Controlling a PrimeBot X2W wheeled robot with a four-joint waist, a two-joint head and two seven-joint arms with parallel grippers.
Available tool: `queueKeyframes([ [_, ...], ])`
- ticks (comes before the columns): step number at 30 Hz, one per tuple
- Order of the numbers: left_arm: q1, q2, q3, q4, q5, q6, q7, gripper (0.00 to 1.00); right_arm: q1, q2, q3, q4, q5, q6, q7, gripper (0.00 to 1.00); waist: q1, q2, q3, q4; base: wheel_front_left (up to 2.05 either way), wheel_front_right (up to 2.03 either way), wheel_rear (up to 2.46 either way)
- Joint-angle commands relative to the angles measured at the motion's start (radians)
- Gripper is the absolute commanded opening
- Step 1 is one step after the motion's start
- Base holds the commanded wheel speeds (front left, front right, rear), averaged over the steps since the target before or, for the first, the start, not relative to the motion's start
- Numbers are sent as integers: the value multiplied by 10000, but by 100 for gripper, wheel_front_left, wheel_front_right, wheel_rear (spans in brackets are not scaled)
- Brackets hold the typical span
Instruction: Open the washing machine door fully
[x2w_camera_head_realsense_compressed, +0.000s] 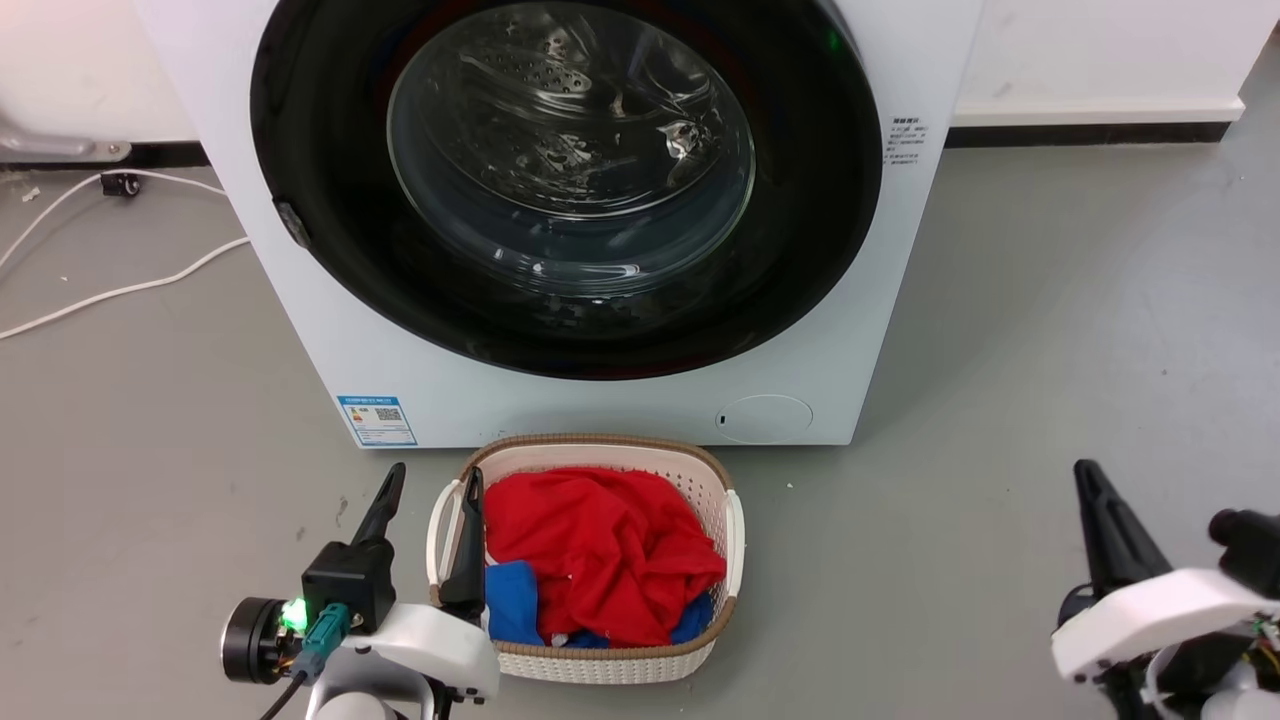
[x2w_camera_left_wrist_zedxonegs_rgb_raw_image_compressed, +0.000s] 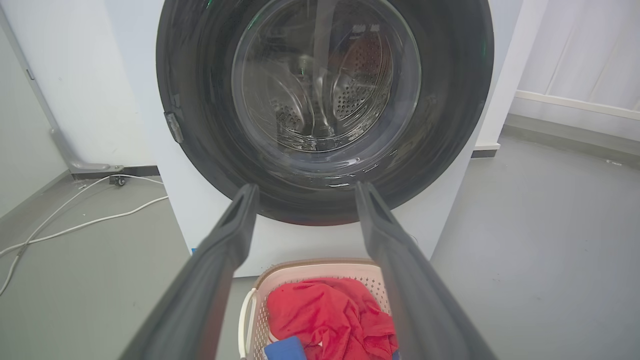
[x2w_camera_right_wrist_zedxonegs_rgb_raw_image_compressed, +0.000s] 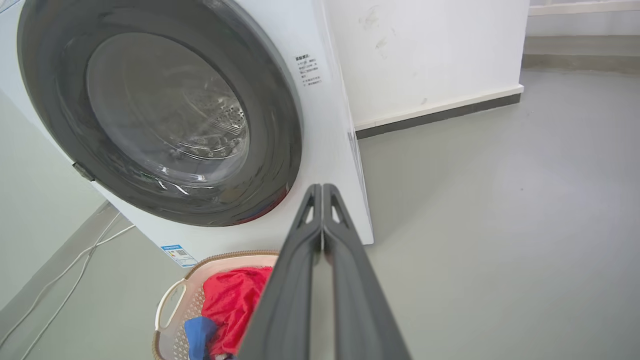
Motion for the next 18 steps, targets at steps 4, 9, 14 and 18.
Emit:
queueKeyframes([
  [4,-305,-30,15,-166,88,38,-27,100,-939,-23,-858,887,823,1,102,0,-1,0,374,23,0,0,0],
  [9,-609,-57,-20,-329,95,105,-27,100,-2301,-108,-2174,2114,2565,1,138,0,-1,0,918,131,0,0,0],
  [14,-980,-87,-146,-521,111,153,-27,100,-3706,-698,-3056,2824,4512,3,3,0,-1,0,1580,323,0,0,0],
  [18,-1363,-100,-262,-674,103,203,-27,100,-4947,-1095,-3699,3227,6320,3,236,0,-1,0,2270,461,0,0,0],
])
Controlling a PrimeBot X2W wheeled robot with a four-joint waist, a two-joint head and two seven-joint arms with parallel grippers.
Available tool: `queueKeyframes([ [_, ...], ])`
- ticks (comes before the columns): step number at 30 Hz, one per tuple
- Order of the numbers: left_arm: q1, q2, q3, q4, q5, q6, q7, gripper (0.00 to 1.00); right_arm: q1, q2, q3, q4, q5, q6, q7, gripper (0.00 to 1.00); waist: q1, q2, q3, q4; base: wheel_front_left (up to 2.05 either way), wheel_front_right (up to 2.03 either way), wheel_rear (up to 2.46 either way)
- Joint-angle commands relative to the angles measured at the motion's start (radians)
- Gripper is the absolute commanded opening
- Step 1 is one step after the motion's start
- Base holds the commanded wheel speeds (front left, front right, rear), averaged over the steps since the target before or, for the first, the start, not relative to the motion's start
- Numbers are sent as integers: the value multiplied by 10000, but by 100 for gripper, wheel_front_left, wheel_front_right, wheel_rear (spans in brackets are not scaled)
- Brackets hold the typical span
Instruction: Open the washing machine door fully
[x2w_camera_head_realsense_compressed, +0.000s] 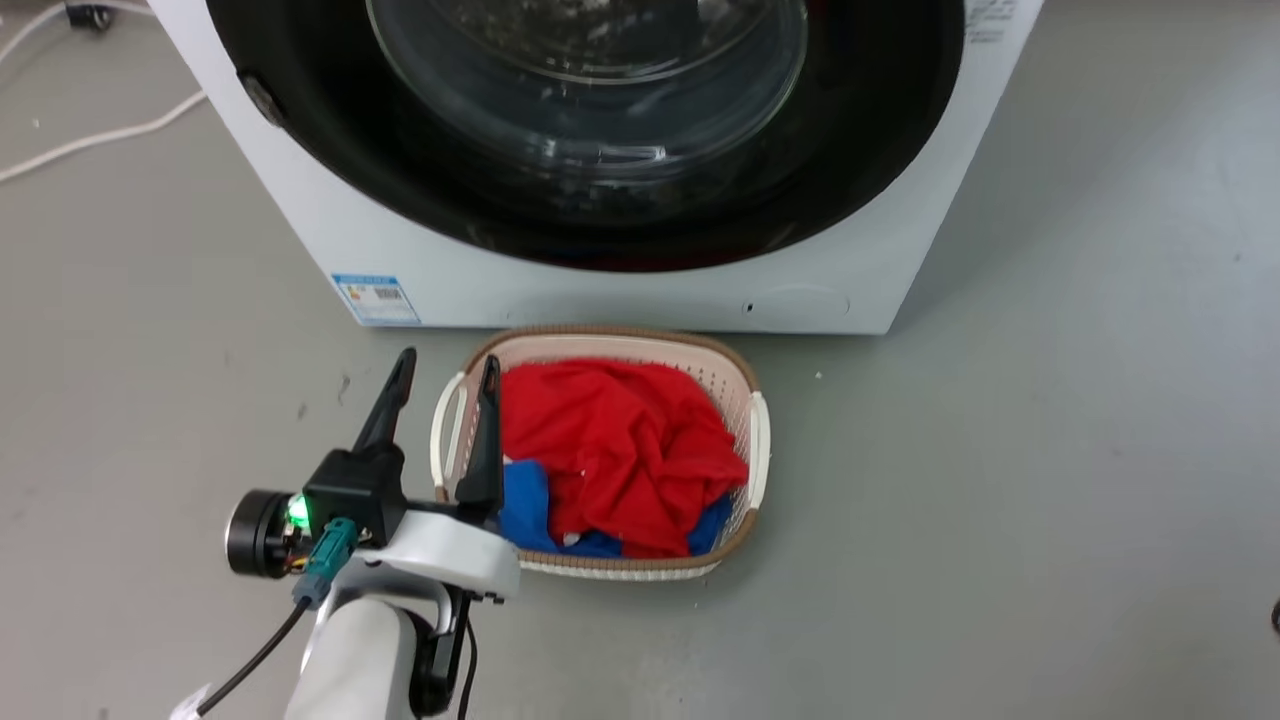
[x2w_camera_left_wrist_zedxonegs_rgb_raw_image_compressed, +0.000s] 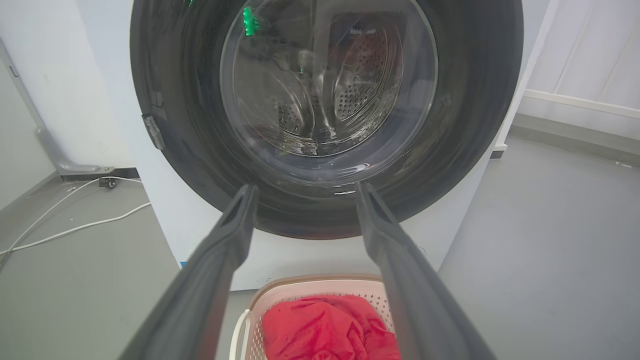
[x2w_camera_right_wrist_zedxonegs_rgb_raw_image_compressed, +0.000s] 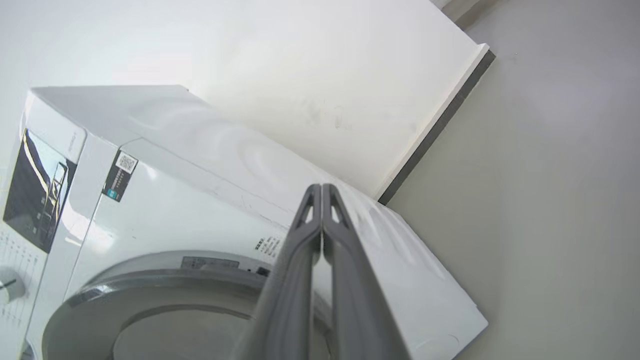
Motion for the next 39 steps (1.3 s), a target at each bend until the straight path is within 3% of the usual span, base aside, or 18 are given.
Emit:
queueKeyframes([
  [1,-290,-8,-65,-102,49,45,-27,100,-607,-154,-170,192,681,4,218,0,-1,0,625,184,0,0,0],
  [6,-861,-20,-325,-339,11,184,-27,100,-2544,-682,-686,1151,2760,4,1717,0,-1,0,1536,381,0,0,0],
  [11,-1192,-23,-634,-459,-109,280,-27,100,-4027,-1206,-604,2296,3388,5,3241,0,-1,0,1969,585,0,0,0],
  [18,-1541,-23,-1029,-730,-269,444,-27,100,-5928,-1658,145,3347,3221,5,5258,0,-1,0,2483,895,0,0,0],
  [25,-1854,-24,-1357,-995,-352,551,-27,100,-7588,-1552,825,4052,2775,5,6755,0,-1,0,2900,1192,0,0,0],
  [39,-2255,-26,-1924,-1350,-680,891,-27,100,-9437,-1173,1471,4836,1351,5,7560,0,-1,0,3639,1634,0,0,0],
])
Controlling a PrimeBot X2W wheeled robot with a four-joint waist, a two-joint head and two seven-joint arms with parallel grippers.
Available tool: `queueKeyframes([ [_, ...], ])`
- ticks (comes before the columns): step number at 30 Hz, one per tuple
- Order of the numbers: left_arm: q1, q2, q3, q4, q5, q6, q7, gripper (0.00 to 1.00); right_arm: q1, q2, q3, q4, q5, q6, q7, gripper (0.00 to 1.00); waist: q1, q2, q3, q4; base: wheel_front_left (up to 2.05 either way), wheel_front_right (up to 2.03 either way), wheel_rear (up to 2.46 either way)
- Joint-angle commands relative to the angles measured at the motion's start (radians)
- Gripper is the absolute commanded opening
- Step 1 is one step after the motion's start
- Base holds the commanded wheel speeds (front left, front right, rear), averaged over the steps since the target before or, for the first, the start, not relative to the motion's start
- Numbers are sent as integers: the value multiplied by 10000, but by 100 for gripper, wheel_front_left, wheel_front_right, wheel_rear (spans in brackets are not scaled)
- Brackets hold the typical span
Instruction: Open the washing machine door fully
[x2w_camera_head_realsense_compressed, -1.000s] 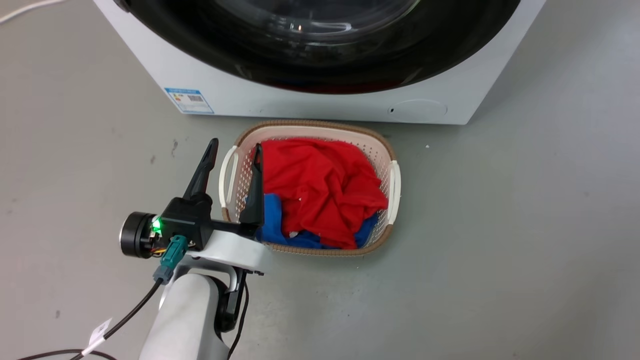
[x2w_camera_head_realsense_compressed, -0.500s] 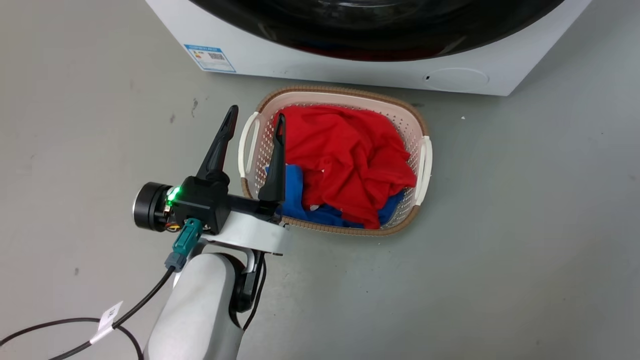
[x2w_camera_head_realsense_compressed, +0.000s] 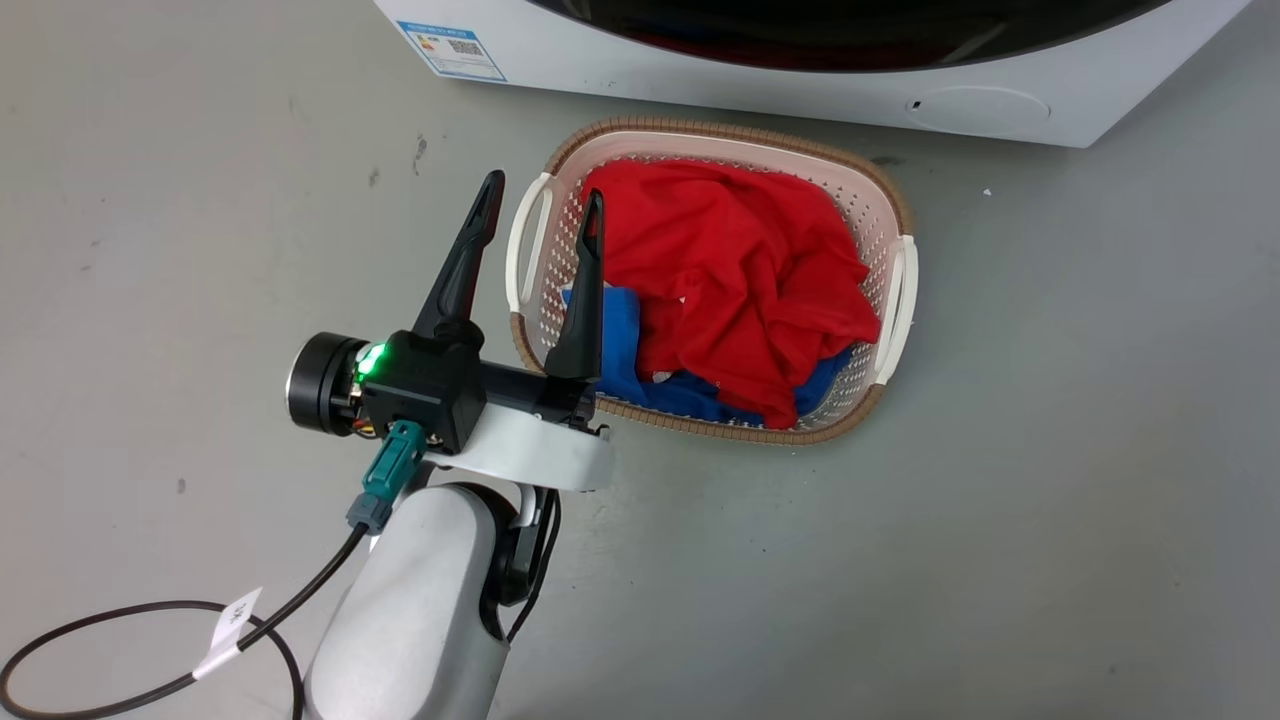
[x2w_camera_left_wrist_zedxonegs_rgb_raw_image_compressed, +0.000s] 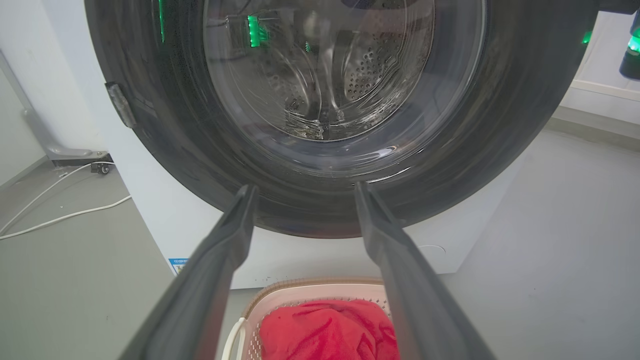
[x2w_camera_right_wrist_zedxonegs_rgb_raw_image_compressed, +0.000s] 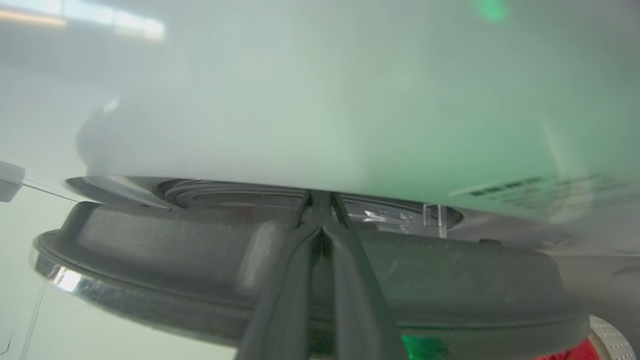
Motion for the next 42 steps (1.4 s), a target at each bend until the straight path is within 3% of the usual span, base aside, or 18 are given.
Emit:
queueKeyframes([
  [1,-134,-7,-22,-34,-48,33,-27,100,-156,64,8,92,-75,3,87,0,-1,0,51,40,0,0,0],
  [12,-101,-6,-11,58,-87,95,-27,100,0,316,67,415,-295,3,1432,0,-1,0,24,-100,0,0,0],
  [20,250,-3,156,260,-31,-19,-27,100,837,467,112,-75,-231,3,2461,0,-1,0,-513,-362,0,0,0],
  [29,632,-4,365,491,55,-236,-27,100,2251,1082,248,-1383,-5,3,3179,0,-1,0,-1122,-585,0,0,0],
  [42,1563,-3,518,895,3,-517,-27,100,5722,2219,321,-4193,642,3,3800,0,-1,0,-2498,-622,0,0,0],
])
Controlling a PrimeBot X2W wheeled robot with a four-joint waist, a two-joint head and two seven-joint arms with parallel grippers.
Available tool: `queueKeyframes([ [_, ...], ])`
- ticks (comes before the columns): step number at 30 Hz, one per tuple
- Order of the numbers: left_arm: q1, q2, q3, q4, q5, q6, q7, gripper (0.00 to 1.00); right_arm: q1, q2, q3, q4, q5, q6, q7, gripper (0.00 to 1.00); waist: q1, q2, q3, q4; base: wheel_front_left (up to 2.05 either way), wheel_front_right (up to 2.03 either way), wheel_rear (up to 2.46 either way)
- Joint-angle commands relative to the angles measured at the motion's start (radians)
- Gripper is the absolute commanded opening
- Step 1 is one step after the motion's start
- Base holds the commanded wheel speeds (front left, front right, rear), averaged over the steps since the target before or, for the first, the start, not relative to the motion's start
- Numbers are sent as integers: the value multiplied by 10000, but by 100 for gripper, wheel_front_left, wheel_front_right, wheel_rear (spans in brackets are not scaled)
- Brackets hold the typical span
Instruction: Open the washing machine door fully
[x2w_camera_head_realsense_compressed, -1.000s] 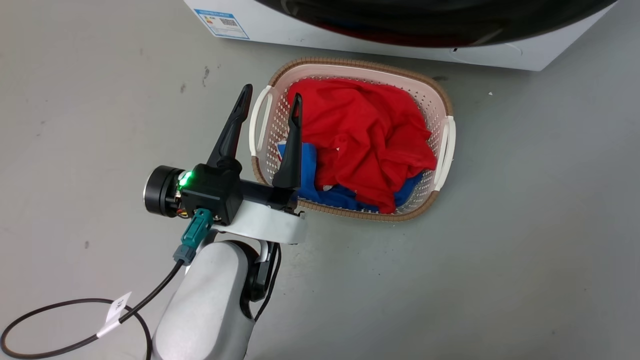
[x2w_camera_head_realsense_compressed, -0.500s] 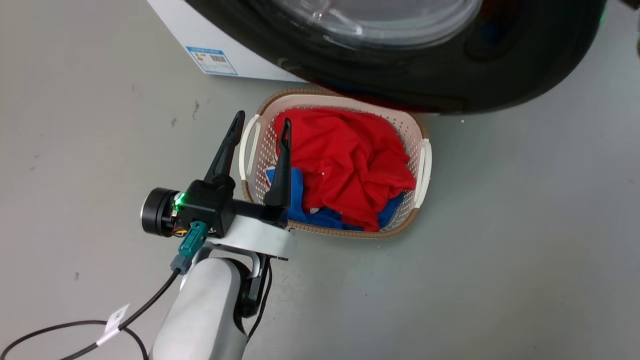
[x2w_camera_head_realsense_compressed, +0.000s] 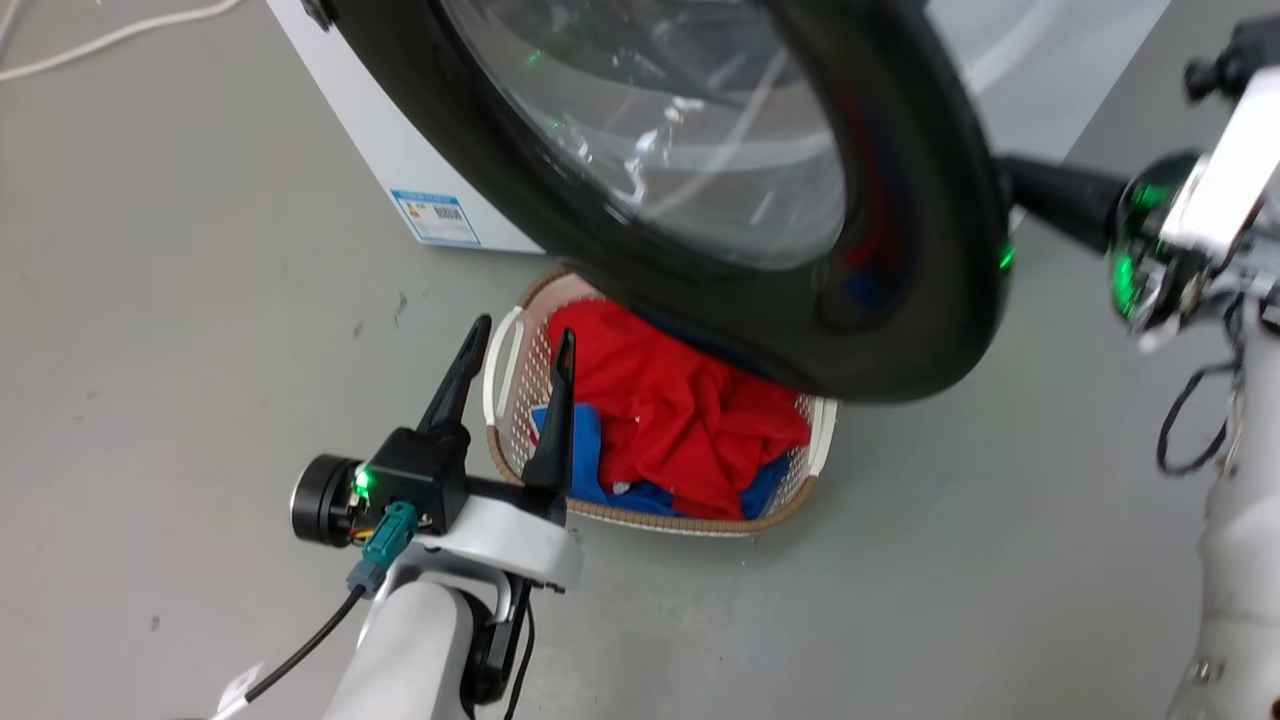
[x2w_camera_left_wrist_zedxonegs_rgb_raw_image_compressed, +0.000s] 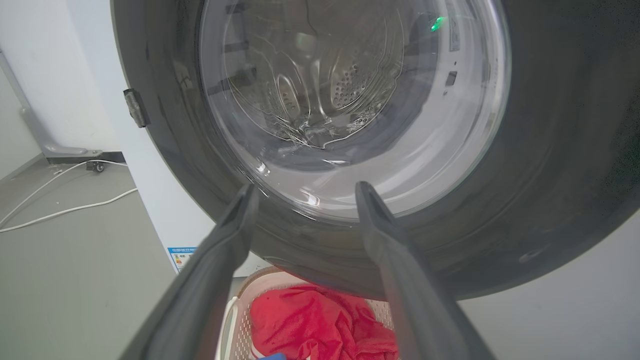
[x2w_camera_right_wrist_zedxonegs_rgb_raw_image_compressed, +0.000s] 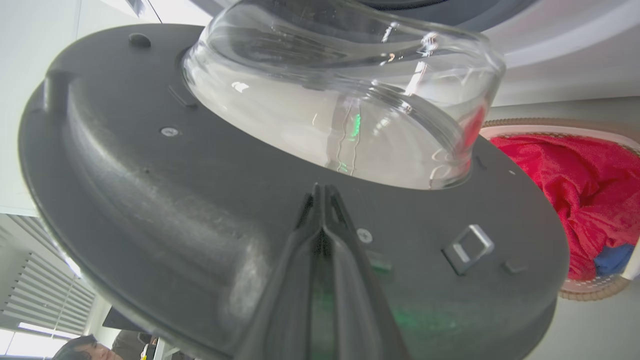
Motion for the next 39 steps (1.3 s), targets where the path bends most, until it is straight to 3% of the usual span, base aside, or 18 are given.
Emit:
queueKeyframes([
  [1,113,1,17,22,-7,-14,-27,100,289,110,47,-103,104,5,73,0,1,0,-201,23,0,0,0],
  [10,728,1,227,287,140,-257,-27,100,2479,388,714,-1226,1190,5,-359,0,1,0,-932,126,0,0,0],
  [17,1003,1,256,487,-24,-373,-27,100,3364,388,1915,-1361,2075,5,-1149,0,1,0,-1276,193,0,0,0],
  [25,1113,1,302,521,116,-434,-27,100,3921,383,2427,-1490,2281,5,-2012,0,1,0,-1502,132,0,0,0],
  [30,1182,1,341,536,105,-461,-27,100,4289,365,2196,-1790,2257,5,-3059,0,1,0,-1622,-55,0,0,0],
  [39,1335,1,593,641,150,-511,-27,100,5141,261,1319,-2685,1306,5,-6281,0,1,0,-2004,-564,0,0,0],
])
